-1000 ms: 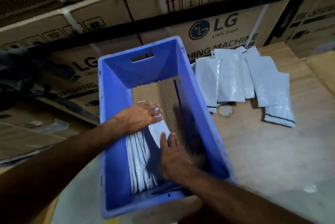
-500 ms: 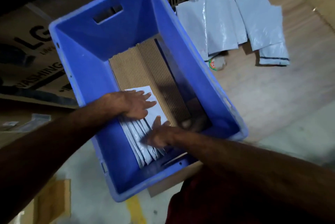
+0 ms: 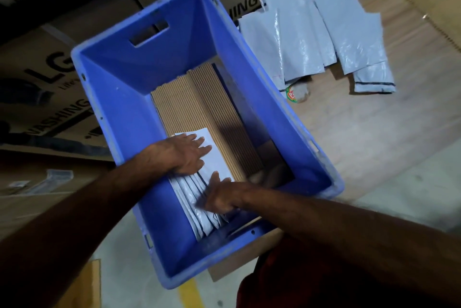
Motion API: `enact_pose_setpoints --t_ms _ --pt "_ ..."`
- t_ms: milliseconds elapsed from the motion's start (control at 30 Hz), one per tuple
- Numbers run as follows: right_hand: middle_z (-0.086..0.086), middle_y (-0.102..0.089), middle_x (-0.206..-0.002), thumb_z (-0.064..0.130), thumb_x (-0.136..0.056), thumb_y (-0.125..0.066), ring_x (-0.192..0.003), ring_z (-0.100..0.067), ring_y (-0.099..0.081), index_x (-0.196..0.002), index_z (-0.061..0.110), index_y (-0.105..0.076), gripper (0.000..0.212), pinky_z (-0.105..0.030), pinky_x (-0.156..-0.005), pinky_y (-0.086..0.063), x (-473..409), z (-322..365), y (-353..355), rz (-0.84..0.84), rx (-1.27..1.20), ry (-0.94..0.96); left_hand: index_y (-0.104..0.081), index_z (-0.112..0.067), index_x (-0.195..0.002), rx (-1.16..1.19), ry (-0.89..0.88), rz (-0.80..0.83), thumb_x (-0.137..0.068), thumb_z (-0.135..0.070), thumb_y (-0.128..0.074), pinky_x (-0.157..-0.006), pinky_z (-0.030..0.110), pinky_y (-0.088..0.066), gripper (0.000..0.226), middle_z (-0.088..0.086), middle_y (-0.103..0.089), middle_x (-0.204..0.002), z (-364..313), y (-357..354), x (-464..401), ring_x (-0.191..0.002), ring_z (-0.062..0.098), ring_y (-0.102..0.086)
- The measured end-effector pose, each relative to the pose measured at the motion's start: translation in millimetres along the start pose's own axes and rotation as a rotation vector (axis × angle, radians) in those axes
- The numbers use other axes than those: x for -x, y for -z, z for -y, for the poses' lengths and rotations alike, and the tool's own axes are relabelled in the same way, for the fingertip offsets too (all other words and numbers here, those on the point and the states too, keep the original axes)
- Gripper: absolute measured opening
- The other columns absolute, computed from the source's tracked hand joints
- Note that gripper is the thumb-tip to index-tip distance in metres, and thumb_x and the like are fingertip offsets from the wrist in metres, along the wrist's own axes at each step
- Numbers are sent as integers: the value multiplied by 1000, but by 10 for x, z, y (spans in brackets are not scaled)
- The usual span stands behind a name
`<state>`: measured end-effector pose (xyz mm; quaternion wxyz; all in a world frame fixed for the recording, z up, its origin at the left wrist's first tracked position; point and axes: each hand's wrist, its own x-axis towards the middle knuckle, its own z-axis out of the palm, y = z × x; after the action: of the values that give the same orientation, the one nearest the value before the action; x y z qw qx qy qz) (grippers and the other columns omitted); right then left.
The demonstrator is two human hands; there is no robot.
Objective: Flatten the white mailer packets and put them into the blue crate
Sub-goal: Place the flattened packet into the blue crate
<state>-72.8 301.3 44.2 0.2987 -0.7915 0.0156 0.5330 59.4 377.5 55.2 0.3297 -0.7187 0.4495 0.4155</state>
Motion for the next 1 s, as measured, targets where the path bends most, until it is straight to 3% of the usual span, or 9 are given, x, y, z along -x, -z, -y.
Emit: enact_pose_setpoints --t_ms 133,267,333,400,500,567,633,800,1000 --pt "-26 21 -164 31 -101 -48 -155 -39 6 -158 7 19 91 -52 -125 -13 293 -126 86 -187 -1 27 -13 -16 -162 53 101 -230 -108 -42 -19 -124 40 -14 61 15 -15 -168 -17 14 292 -154 30 -17" --pt "-25 17 -165 32 -99 -46 -157 -32 0 -159 4 14 90 -44 -125 -19 467 -216 167 -565 167 110 -56 -8 -142 143 198 -698 -91 -36 -28 -107 52 -45 65 21 -58 -141 -57 -8 579 -128 38 -58" --pt "-26 12 -166 27 -96 -39 -157 -33 -3 -160 1 7 83 -44 -125 -20 578 -305 280 -738 245 171 -54 -10 -145 252 281 -785 -91 -36 -30 -110 53 -42 65 19 -54 -146 -111 27 698 -133 36 -55" --pt "-29 -7 -165 24 -88 -30 -154 -35 -19 -159 -3 -14 78 -44 -122 -28 687 -390 407 -935 291 267 -44 -12 -152 317 363 -889 -93 -38 -25 -118 51 -33 68 15 -44 -156 -213 120 805 -143 33 -43" --pt "-26 -30 -161 19 -86 -48 -146 -33 -40 -153 -2 -38 70 -40 -117 -37 933 -618 680 -1166 350 355 -40 -11 -155 418 461 -1029 -95 -38 -23 -122 50 -26 67 14 -38 -160 -418 338 924 -148 31 -35" --pt "-23 -24 -164 18 -88 -59 -149 -32 -34 -155 2 -34 74 -38 -119 -32 1121 -830 891 -1207 388 374 -40 -9 -154 477 498 -1089 -96 -36 -25 -122 51 -28 66 15 -36 -160 -610 546 934 -148 32 -34" --pt "-20 -16 -167 20 -94 -55 -152 -31 -27 -159 5 -28 71 -37 -121 -26 1214 -1128 1079 -1218 426 407 -41 -6 -153 488 530 -1121 -96 -33 -29 -120 53 -31 64 19 -38 -159 -821 785 858 -146 35 -37" --pt "-17 -10 -169 14 -94 -56 -154 -33 -22 -160 9 -26 72 -48 -119 -32 1235 -2136 1541 -1132 545 424 -48 -2 -147 538 551 -1172 -90 -34 -31 -114 55 -36 68 23 -43 -154 -1435 1557 517 -142 39 -44" --pt "-21 -9 -168 13 -94 -53 -155 -34 -16 -159 10 -26 71 -51 -119 -31 1263 -3344 2159 -1001 614 388 -49 0 -146 674 505 -1044 -84 -31 -45 -113 52 -37 69 26 -41 -154 -2181 2446 -230 -141 38 -45"
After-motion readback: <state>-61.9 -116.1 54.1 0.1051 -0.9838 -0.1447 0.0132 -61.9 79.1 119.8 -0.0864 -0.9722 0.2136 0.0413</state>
